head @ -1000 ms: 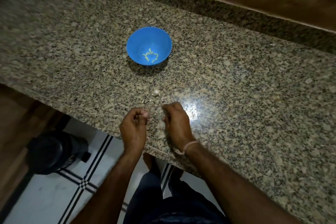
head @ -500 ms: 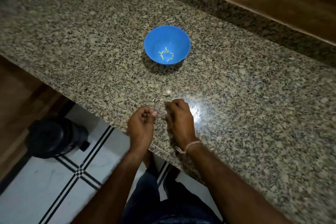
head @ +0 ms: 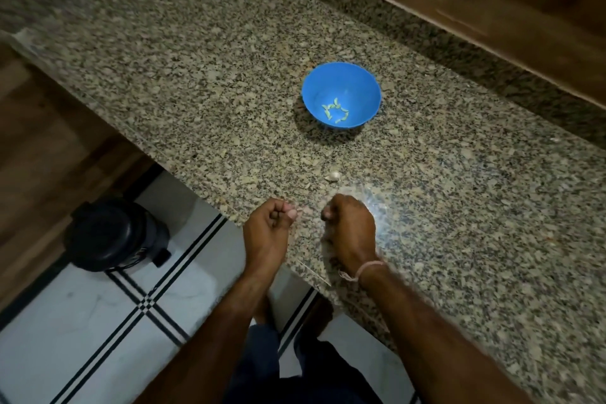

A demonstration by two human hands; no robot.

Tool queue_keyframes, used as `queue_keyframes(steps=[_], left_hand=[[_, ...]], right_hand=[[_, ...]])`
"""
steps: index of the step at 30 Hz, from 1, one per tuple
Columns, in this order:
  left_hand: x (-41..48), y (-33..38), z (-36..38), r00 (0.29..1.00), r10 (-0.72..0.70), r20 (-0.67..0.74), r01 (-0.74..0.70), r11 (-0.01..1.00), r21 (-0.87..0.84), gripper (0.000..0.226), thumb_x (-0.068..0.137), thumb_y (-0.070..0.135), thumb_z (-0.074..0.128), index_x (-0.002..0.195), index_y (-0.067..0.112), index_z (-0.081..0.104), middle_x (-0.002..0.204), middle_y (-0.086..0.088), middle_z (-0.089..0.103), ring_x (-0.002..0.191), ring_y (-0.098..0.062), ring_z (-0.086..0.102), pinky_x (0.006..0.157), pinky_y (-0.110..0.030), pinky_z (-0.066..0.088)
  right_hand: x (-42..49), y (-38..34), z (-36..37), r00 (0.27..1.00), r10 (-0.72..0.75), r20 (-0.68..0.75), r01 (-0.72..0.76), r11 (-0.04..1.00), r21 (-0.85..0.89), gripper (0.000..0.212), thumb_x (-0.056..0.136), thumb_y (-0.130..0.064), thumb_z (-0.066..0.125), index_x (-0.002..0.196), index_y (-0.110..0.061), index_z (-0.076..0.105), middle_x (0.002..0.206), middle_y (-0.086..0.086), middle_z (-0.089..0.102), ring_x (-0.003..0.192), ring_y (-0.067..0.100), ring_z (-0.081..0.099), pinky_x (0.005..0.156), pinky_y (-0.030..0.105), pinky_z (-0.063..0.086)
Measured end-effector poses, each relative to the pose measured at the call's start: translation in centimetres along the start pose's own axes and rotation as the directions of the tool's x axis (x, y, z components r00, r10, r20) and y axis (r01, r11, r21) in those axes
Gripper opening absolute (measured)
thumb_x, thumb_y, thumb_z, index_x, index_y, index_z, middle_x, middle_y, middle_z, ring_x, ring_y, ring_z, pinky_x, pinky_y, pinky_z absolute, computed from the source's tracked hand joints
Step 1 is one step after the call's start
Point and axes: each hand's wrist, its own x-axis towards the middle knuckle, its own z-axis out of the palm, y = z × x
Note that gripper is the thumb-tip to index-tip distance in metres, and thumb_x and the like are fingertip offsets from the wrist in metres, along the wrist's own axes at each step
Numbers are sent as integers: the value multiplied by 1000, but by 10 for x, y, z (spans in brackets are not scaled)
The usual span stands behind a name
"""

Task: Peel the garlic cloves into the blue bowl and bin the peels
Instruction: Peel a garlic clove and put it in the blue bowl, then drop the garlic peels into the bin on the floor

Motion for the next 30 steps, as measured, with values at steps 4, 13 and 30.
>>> queue_keyframes(steps=[4,13,30], left_hand=[[3,-10,-30,999,-16,-37,15,999,-28,10,94,14,72,86,18,69,82,3,73,77,-11,67,68,-23,53],[22,-58,-198,970,-45,-238,23,995,-93,19,96,20,70,79,26,65,75,9,68,69,-3,61,66,-23,46],[28,-200,-487,750,-251,-612,141,965,-223,9,95,15,71,86,15,70,83,2,73,77,-7,65,73,-22,49]], right_hand=[[-7,-45,10,929,293,227,-370,718,589,20,98,-5,65,80,-12,70,73,0,71,67,12,65,60,20,51],[-17,-201,118,820,161,548,-551,479,683,25,101,4,58,80,-5,67,64,8,59,61,17,53,57,23,48],[-35,-436,341,661,-26,750,-586,606,537,30,103,0,57,78,-15,63,59,-6,64,56,5,58,59,20,54]])
